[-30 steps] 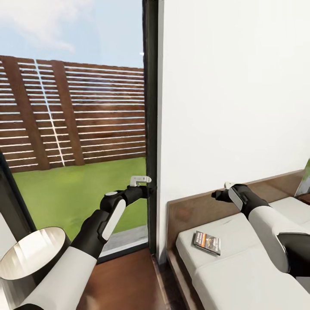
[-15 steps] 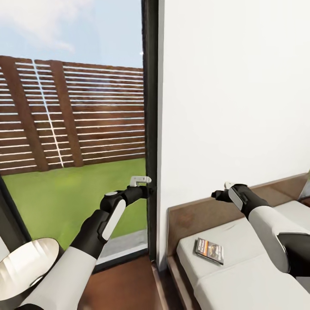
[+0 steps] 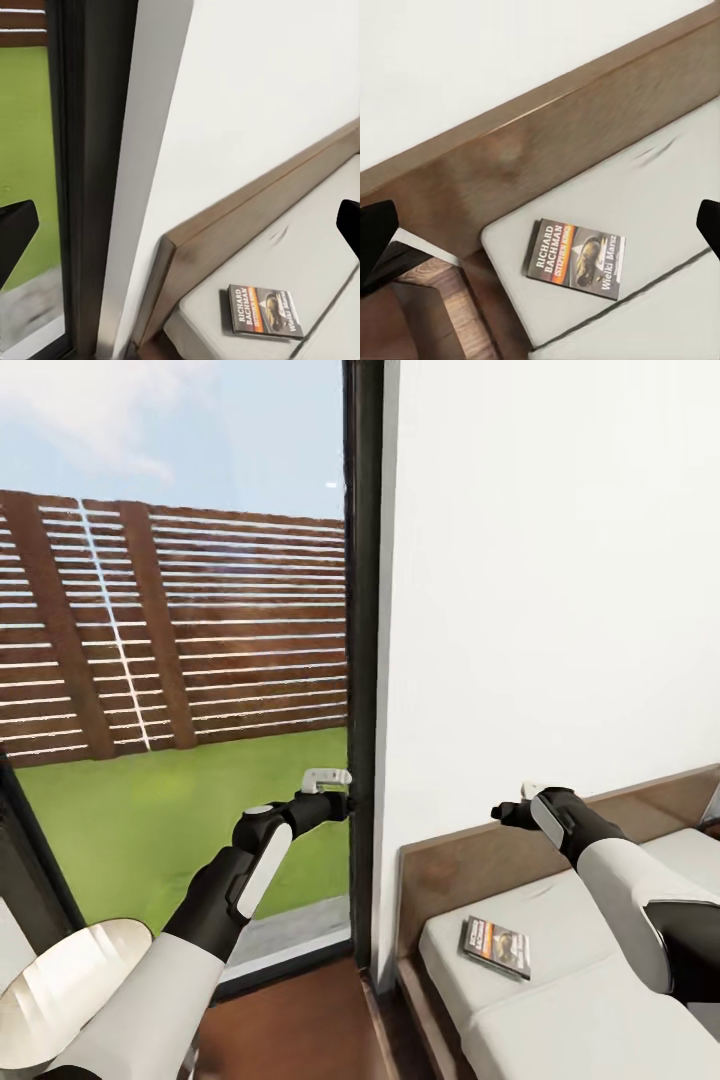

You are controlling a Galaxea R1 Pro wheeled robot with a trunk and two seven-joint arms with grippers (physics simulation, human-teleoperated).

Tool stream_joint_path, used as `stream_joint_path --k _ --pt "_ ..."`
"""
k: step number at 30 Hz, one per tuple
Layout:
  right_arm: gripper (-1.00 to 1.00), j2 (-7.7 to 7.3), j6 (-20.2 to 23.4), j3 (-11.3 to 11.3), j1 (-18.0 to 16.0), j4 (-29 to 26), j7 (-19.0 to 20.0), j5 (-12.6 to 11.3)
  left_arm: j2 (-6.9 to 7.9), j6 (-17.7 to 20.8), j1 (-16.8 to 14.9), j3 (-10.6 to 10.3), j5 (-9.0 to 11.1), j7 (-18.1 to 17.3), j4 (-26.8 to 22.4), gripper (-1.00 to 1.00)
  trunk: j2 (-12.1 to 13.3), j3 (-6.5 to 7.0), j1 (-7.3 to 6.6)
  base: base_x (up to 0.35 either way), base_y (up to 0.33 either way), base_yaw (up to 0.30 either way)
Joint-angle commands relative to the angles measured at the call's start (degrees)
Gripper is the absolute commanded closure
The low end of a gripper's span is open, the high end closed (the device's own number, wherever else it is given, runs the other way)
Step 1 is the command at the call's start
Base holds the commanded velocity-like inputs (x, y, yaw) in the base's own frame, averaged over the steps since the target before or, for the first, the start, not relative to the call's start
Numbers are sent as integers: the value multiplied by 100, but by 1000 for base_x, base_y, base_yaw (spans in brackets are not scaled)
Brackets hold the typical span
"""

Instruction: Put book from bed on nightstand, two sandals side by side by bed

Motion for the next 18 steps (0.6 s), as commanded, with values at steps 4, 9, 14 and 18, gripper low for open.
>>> stream_joint_path --k 4,9,14,18 --pt "-100 -5 27 30 -4 -9 -19 -53 -2 26 -5 5 -2 -12 -4 -100 151 60 -85 4 10 0" --pt "-100 -5 27 25 -4 -9 -19 -53 -2 28 -5 5 -5 -16 1 -100 351 150 -195 39 2 0" --pt "-100 -4 27 24 -5 -9 -19 -53 -2 26 -5 5 -11 -20 -2 -100 552 240 -305 167 -29 0" --pt "-100 -4 27 24 -6 -9 -19 -53 -2 23 -5 5 -8 -21 -18 -100 593 258 -327 56 -13 0"
